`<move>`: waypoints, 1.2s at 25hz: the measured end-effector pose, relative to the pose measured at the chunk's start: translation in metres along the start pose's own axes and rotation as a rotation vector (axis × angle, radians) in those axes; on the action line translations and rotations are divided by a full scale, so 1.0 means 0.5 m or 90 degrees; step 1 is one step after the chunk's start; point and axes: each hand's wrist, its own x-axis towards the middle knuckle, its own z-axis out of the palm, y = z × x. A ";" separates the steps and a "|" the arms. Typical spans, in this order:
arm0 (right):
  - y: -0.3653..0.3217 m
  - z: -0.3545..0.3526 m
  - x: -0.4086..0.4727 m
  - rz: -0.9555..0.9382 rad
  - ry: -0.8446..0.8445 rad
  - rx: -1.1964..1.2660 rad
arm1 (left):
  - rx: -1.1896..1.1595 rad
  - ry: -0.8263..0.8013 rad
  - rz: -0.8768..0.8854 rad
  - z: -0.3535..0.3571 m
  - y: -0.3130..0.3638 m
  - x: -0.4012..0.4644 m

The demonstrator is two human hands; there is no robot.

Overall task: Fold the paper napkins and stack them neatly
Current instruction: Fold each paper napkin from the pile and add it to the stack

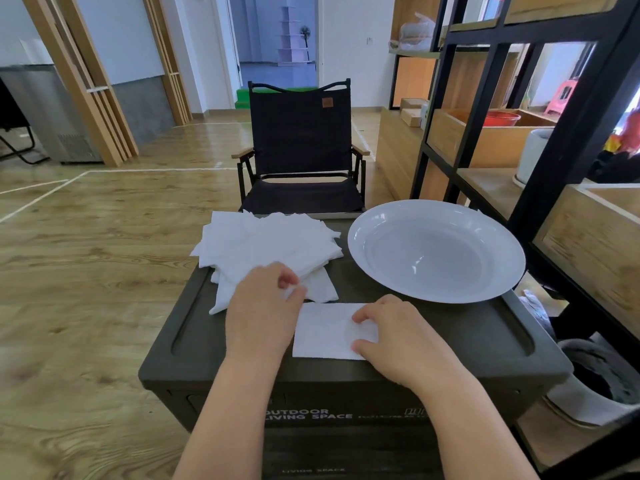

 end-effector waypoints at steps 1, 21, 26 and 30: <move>0.002 0.001 0.001 -0.002 0.006 0.001 | 0.004 0.075 0.029 0.005 0.003 0.008; -0.017 -0.030 0.010 0.080 0.141 0.662 | -0.426 -0.255 -0.111 -0.044 0.037 -0.006; 0.001 -0.017 0.009 0.131 0.034 0.519 | -0.375 -0.221 -0.199 -0.021 0.021 -0.004; 0.010 -0.004 0.021 0.157 0.087 0.380 | -0.271 -0.273 -0.209 -0.016 -0.002 0.002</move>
